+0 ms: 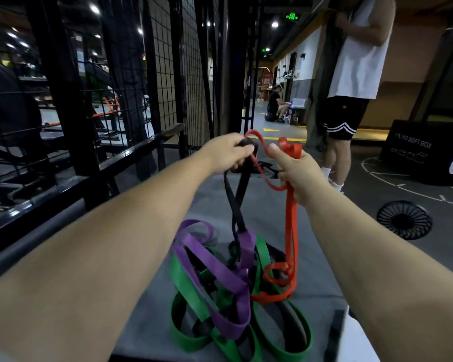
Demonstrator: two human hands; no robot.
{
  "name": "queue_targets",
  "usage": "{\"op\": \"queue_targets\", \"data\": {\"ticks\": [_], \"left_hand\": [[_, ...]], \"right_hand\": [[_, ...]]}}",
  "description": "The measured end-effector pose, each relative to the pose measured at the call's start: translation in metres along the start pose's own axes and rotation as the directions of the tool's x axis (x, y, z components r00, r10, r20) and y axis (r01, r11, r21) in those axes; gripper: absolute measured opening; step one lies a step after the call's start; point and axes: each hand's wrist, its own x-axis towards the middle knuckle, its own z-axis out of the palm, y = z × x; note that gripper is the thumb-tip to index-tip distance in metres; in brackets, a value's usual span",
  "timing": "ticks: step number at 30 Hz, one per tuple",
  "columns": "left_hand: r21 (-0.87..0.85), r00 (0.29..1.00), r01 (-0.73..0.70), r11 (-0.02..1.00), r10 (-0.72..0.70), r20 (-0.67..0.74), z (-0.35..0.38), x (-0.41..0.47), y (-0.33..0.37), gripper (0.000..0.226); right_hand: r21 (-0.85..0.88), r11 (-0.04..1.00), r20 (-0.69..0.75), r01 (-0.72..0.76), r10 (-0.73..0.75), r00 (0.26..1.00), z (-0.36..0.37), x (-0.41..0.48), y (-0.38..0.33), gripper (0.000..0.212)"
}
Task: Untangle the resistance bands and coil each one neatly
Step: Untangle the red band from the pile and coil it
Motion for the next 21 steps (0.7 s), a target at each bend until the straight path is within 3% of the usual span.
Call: {"op": "queue_targets", "data": {"ticks": [4, 8, 11, 16, 20, 21], "left_hand": [[-0.009, 0.997, -0.075, 0.997, 0.075, -0.015, -0.022, 0.008, 0.027, 0.018], [-0.008, 0.993, -0.113, 0.994, 0.112, -0.028, -0.037, 0.006, 0.040, 0.019], [-0.132, 0.996, -0.093, 0.987, 0.094, 0.001, -0.042, 0.001, 0.044, 0.022], [-0.296, 0.992, -0.120, 0.948, 0.123, -0.008, -0.045, -0.003, 0.059, 0.018], [-0.441, 0.984, -0.181, 0.879, 0.160, -0.084, -0.056, -0.003, 0.077, 0.020], [-0.452, 0.983, -0.181, 0.873, 0.156, -0.092, -0.059, -0.003, 0.079, 0.022]], "right_hand": [[0.035, 0.998, 0.069, 0.052, -0.054, 0.996, 0.007, -0.004, -0.008, 0.017], [0.074, 0.996, 0.116, 0.050, -0.058, 0.992, 0.014, -0.004, -0.017, 0.040], [0.078, 0.996, 0.175, 0.041, -0.054, 0.983, 0.020, -0.002, -0.019, 0.049], [0.067, 0.996, 0.311, 0.064, -0.082, 0.947, 0.029, -0.009, -0.027, 0.031], [0.041, 0.999, 0.323, 0.021, -0.034, 0.946, 0.041, -0.009, -0.023, 0.058], [0.059, 0.998, 0.323, 0.013, -0.032, 0.946, 0.042, -0.009, -0.022, 0.054]]}}
